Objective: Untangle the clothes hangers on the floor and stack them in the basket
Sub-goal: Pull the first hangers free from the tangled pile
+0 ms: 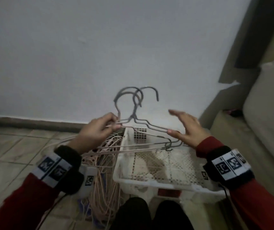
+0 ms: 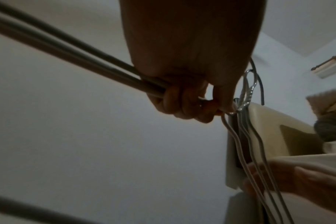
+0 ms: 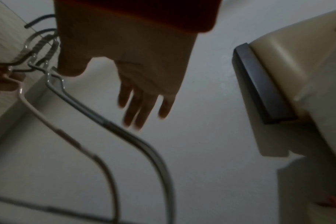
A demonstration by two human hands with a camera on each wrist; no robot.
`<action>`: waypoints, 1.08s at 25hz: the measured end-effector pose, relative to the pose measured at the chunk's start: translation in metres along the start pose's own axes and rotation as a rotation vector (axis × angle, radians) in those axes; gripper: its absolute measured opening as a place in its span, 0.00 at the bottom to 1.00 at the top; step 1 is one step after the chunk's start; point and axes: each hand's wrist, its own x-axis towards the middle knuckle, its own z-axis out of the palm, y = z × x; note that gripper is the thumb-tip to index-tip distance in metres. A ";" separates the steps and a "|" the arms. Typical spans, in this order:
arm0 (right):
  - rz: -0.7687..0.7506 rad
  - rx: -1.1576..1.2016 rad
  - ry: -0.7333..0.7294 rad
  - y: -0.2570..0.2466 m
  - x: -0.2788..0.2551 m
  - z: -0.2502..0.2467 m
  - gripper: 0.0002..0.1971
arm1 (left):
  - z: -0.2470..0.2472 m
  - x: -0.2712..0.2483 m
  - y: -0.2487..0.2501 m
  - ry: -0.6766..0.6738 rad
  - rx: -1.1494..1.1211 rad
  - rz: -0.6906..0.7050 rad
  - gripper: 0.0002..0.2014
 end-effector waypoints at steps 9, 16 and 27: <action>0.297 -0.011 -0.050 0.085 -0.044 -0.007 0.15 | 0.105 0.071 0.005 -0.174 -0.228 0.066 0.08; 0.432 -0.055 -0.160 0.116 -0.052 -0.011 0.12 | 0.124 0.073 -0.035 -0.354 0.111 -0.040 0.06; 0.383 -0.062 -0.280 0.108 -0.011 0.036 0.20 | 0.154 0.101 -0.017 -0.417 0.121 0.052 0.11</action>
